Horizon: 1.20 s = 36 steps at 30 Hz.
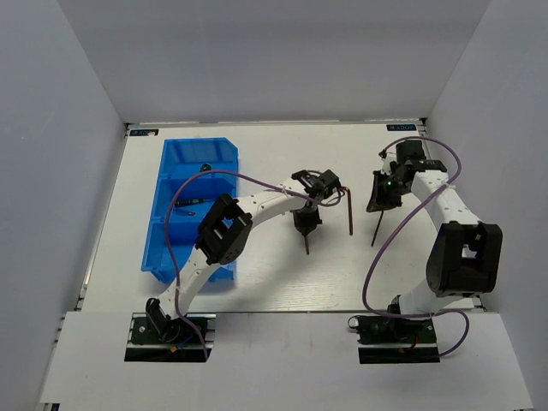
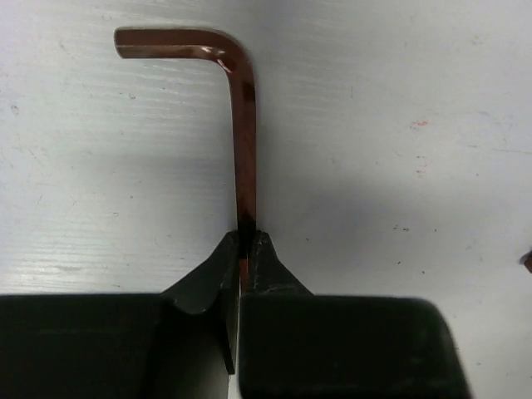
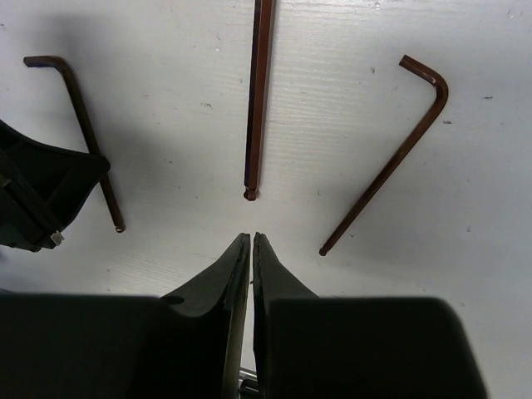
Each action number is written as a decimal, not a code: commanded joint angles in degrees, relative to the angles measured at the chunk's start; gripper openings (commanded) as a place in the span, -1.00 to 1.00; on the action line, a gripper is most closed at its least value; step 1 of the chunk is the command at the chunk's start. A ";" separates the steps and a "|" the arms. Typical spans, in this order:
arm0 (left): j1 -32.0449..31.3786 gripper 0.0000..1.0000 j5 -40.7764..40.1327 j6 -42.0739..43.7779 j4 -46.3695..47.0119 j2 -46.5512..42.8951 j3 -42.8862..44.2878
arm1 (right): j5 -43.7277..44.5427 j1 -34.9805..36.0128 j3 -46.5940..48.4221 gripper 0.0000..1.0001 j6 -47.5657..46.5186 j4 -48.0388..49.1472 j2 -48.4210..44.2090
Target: Sort the tools into containers
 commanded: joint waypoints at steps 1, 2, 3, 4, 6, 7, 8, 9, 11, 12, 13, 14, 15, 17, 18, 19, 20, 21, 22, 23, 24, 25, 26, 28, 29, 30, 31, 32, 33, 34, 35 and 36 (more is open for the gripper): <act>-0.93 -0.82 -0.26 0.48 2.10 1.60 -6.64 | -1.77 -0.46 -0.98 -0.78 0.21 1.18 -2.90; -0.93 -0.92 -0.26 1.00 2.11 0.99 -7.70 | -2.13 -0.38 -0.99 -0.78 0.21 1.45 -2.99; -0.93 -1.00 -0.26 1.01 3.24 0.37 -9.02 | -2.39 -0.38 -1.42 -0.70 -0.23 1.54 -3.07; -0.93 -1.00 -1.13 1.62 3.95 -1.64 -11.73 | -3.00 -0.55 -1.51 -0.63 -0.49 1.62 -3.08; -0.93 -1.00 -2.80 2.93 6.14 -4.63 -14.37 | -5.36 -0.46 -1.95 -0.17 -2.07 1.89 -2.73; -0.93 -1.00 -3.68 2.94 6.15 -8.47 -14.39 | -6.16 -0.29 -1.95 -0.02 -2.43 1.98 -2.64; -0.93 -1.00 -4.82 2.94 6.15 -10.51 -14.39 | -6.61 -0.29 -2.39 0.11 -3.21 1.80 -2.29; -0.93 -1.00 -6.14 2.94 6.15 -12.71 -14.39 | -7.48 -0.12 -2.57 0.19 -3.39 2.15 -2.28; -0.93 -1.00 -11.06 2.24 5.36 -17.02 -14.39 | -8.02 -0.11 -3.18 0.22 -3.66 2.85 -1.67; -0.93 -1.00 -13.51 0.06 3.53 -21.13 -14.39 | -8.28 -0.11 -3.18 0.22 -3.66 3.38 -1.23; -0.93 -1.00 -14.41 -0.66 2.99 -23.17 -14.39 | -8.28 -0.03 -3.10 0.22 -3.66 3.64 -0.88; -0.93 -1.00 -15.37 -1.62 2.99 -25.02 -14.39 | -8.46 -0.03 -3.01 0.22 -3.66 3.56 -0.27; -0.93 -1.00 -17.56 -3.28 1.68 -28.52 -15.87 | -8.46 -0.20 -2.66 0.22 -3.66 3.56 0.08; -0.32 -1.00 -18.11 -10.39 0.27 -32.05 -17.89 | -8.55 0.15 -1.96 0.22 -3.49 3.38 1.58; 0.30 -1.00 -18.11 -13.38 -0.34 -33.89 -21.30 | -8.63 0.41 -1.52 0.22 -3.48 3.47 1.76; 0.30 -1.00 -18.11 -16.63 -1.31 -36.17 -23.60 | -8.55 0.41 -1.43 0.22 -3.31 3.64 2.28; 0.30 -1.00 -19.06 -23.62 -1.32 -41.16 -25.97 | -8.55 0.50 -1.08 0.22 -3.13 3.73 2.55; 0.30 -1.00 -19.77 -26.91 -1.32 -43.82 -31.04 | -8.37 0.76 -0.90 0.22 -3.13 3.65 2.55; 0.30 -1.00 -20.47 -30.60 -2.01 -46.45 -33.61 | -8.37 0.77 -0.90 0.22 -3.31 3.73 2.72; 0.30 -1.00 -20.48 -39.16 -2.63 -49.09 -36.16 | -8.20 0.85 -0.64 0.22 -3.31 3.91 2.90; 0.30 -1.00 -20.48 -43.60 -3.25 -54.16 -41.15 | -8.19 0.94 -0.72 0.22 -3.40 3.82 2.81; 0.83 -1.00 -21.18 -47.73 -3.95 -56.65 -43.46 | -8.11 1.03 -0.64 0.22 -3.40 3.91 3.07; 0.83 -1.00 -21.18 -53.78 -4.48 -59.02 -47.40 | -7.93 1.29 -0.46 0.22 -3.48 3.91 3.34; 1.35 -1.00 -22.67 -58.83 -6.40 -64.55 -49.97 | -7.93 1.47 -0.20 0.22 -3.31 3.74 3.52; 1.36 -1.00 -23.81 -62.07 -7.55 -65.63 -50.59 | -8.02 1.38 -0.28 0.22 -3.13 4.00 3.52; 1.97 -1.00 -24.34 -63.58 -8.86 -66.42 -50.60 | -8.02 1.55 -0.11 0.22 -3.13 3.82 3.60; 1.97 -1.00 -24.35 -64.72 -10.09 -66.95 -50.60 | -8.02 1.73 -0.11 0.22 -3.22 3.91 3.69; 2.50 -1.00 -25.30 -65.61 -12.20 -67.74 -50.60 | -8.11 1.82 -0.11 0.22 -3.13 3.91 3.78; 3.02 -1.00 -25.84 -67.44 -13.09 -67.75 -51.30 | -8.11 1.91 -0.11 0.22 -3.13 4.17 3.95; 3.03 -1.00 -25.84 -68.16 -13.62 -68.36 -51.91 | -8.28 2.17 0.07 0.22 -3.48 4.17 4.04; 3.72 -1.00 -25.84 -68.86 -13.62 -69.15 -53.75 | -8.37 2.52 0.24 0.28 -3.66 4.09 4.22; 4.51 -1.00 -25.84 -70.09 -13.62 -69.16 -54.98 | -8.46 2.87 0.33 0.36 -3.66 4.35 4.48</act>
